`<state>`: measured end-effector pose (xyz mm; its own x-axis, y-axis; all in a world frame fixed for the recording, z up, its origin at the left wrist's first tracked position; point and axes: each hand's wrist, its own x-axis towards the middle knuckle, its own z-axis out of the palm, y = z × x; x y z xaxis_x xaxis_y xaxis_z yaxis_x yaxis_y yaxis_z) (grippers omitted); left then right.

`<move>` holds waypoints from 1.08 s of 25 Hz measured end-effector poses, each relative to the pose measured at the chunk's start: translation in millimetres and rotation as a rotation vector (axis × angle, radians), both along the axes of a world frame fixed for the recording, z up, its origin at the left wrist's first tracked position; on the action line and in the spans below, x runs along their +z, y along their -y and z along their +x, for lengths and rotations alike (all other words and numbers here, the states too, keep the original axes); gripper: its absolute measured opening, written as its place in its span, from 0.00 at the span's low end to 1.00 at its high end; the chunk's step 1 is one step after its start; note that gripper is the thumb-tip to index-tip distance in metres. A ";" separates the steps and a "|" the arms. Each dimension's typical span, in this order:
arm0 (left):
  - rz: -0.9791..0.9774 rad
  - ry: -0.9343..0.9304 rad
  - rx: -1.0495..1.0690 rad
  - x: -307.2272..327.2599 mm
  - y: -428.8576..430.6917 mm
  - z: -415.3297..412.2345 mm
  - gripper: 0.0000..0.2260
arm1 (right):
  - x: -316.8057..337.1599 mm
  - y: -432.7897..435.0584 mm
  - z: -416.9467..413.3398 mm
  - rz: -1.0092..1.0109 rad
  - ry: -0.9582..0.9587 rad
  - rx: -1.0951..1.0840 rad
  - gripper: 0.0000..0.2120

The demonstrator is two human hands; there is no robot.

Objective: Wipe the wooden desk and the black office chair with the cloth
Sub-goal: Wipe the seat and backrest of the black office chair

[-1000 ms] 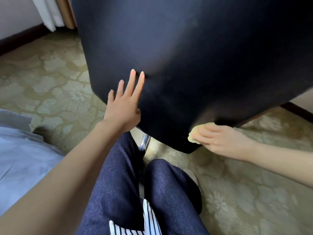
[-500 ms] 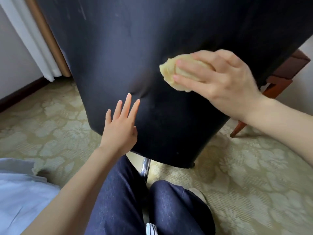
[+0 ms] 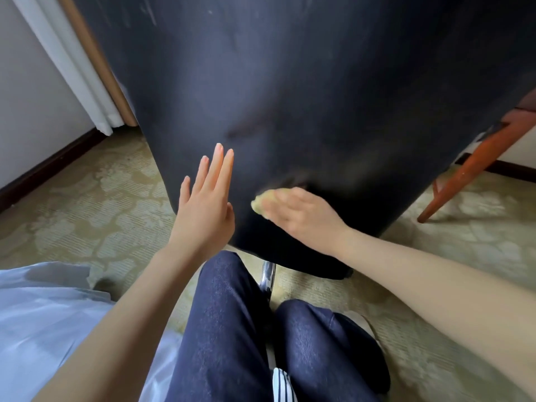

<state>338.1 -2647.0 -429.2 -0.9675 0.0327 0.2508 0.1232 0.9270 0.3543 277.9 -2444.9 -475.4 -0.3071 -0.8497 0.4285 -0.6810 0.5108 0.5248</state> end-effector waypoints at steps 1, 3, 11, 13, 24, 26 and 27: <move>-0.007 -0.004 -0.027 -2.1 -2.0 2.0 0.37 | -15.9 -10.2 3.9 0.094 0.037 -0.004 0.16; -0.031 0.002 -0.099 -7.0 -9.5 6.3 0.38 | -43.4 -35.4 12.6 0.315 0.107 -0.038 0.16; -0.095 -0.011 -0.199 -6.1 -33.2 -1.5 0.38 | -28.3 -125.3 33.3 0.909 0.029 -0.021 0.04; -0.105 -0.008 -0.198 -4.9 -36.2 -3.2 0.38 | -6.9 -134.8 31.9 0.730 -0.017 0.017 0.08; -0.266 -0.218 -0.124 26.1 -47.9 1.6 0.33 | 195.5 -104.0 19.7 0.029 -0.378 0.119 0.12; -0.224 -0.276 -0.102 42.5 -48.8 3.2 0.31 | 228.5 -93.7 19.2 -0.033 -0.473 0.132 0.12; -0.190 -0.326 -0.102 50.5 -49.2 3.2 0.30 | 240.4 -89.4 19.1 -0.068 -0.529 0.131 0.13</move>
